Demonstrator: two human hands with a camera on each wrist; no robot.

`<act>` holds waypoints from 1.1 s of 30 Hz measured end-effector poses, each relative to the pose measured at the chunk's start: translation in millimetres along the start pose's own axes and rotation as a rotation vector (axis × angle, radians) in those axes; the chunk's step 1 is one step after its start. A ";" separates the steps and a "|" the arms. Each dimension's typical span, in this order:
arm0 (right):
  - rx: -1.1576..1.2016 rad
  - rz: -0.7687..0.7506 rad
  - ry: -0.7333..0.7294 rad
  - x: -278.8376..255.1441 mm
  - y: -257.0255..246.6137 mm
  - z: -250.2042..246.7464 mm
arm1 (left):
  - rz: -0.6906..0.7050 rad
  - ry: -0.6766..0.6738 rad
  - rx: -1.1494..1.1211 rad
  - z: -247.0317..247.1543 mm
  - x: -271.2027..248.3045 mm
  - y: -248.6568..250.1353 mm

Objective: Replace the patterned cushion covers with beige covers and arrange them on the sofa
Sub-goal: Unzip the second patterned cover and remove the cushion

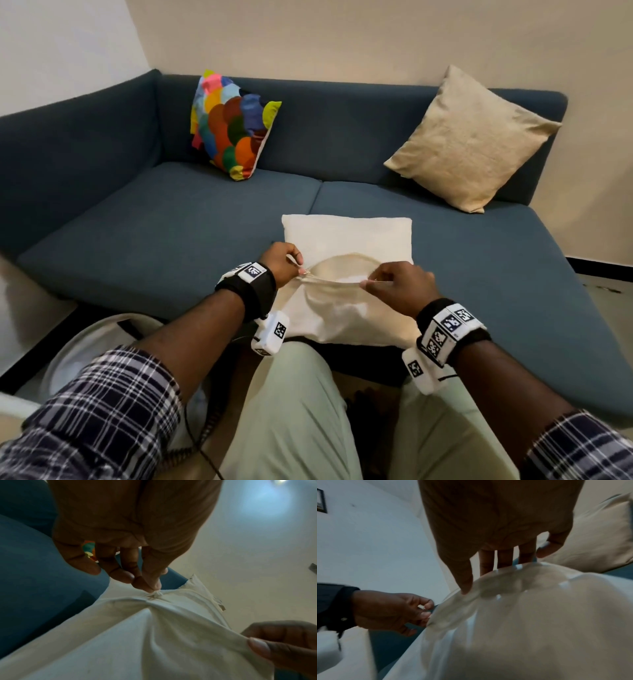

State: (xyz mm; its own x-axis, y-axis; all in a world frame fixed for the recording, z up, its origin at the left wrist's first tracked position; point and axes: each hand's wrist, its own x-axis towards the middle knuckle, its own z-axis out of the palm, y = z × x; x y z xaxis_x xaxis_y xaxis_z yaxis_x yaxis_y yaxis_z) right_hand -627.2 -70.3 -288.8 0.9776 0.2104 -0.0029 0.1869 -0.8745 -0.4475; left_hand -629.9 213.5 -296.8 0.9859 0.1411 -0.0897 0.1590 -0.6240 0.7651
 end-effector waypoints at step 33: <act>0.058 -0.167 -0.286 -15.7 -52.4 51.3 | -0.454 -0.264 -0.303 35.5 -25.4 -77.9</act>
State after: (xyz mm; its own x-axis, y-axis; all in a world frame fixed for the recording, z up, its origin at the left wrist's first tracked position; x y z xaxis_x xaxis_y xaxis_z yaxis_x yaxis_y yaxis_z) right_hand -657.3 -5.4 -311.2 0.8657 0.4698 -0.1729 0.3281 -0.7933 -0.5129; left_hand -665.5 231.3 -376.8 0.8087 0.1221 -0.5754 0.5832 -0.2937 0.7574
